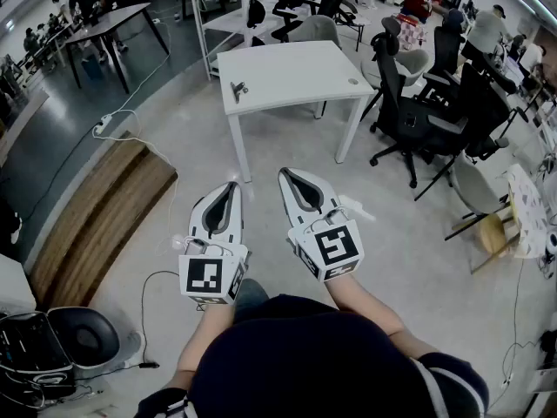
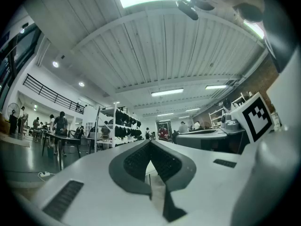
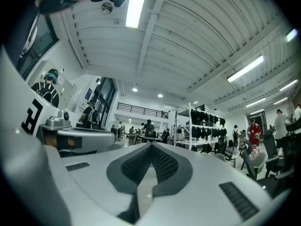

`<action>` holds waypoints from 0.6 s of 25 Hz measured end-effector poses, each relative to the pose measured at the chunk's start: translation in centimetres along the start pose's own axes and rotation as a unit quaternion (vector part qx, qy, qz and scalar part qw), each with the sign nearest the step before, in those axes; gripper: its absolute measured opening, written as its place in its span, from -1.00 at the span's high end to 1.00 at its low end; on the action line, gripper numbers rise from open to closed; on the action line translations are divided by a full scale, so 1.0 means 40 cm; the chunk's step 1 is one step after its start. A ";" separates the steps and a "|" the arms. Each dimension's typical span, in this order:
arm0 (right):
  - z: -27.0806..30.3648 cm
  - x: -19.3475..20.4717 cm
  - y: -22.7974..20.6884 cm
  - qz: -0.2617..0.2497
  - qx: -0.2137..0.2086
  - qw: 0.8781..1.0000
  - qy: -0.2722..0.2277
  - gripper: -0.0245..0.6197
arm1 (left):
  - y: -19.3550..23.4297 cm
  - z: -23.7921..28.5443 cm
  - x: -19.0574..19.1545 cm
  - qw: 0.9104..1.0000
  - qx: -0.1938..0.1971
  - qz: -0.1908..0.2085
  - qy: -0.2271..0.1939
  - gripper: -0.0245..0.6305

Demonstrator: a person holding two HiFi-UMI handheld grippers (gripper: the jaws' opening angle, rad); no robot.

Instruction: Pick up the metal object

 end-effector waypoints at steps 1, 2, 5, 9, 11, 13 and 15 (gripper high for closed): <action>0.002 0.002 -0.004 0.005 -0.003 1.000 -0.002 0.84 | -0.001 0.002 0.003 1.000 -0.002 0.000 -0.001 0.85; 0.004 0.004 -0.007 0.010 -0.005 1.000 -0.005 0.84 | -0.001 0.004 0.005 1.000 -0.003 -0.001 -0.002 0.85; 0.028 0.009 -0.010 0.012 -0.010 1.000 -0.005 0.84 | 0.016 0.021 0.014 1.000 0.004 -0.005 -0.008 0.85; 0.091 0.025 -0.029 0.007 -0.004 1.000 0.005 0.84 | 0.075 0.084 0.040 1.000 0.023 -0.016 -0.014 0.85; 0.136 0.044 -0.047 0.006 0.002 1.000 0.014 0.84 | 0.113 0.130 0.066 0.999 0.026 -0.023 -0.012 0.85; 0.188 0.067 -0.065 0.005 0.003 1.000 0.024 0.84 | 0.154 0.176 0.093 0.999 0.028 -0.030 -0.009 0.85; 0.255 0.089 -0.085 0.006 0.000 0.999 0.032 0.84 | 0.204 0.226 0.115 0.999 0.031 -0.035 -0.011 0.85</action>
Point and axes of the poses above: the fingertips, and each gripper's own axes: z forward along the fingers, y to its left, x out of its underside, the point moved 10 cm from there along -z, backward along the fingers, and after that the axes turned 3 degrees about y, right-handed, at the moved point
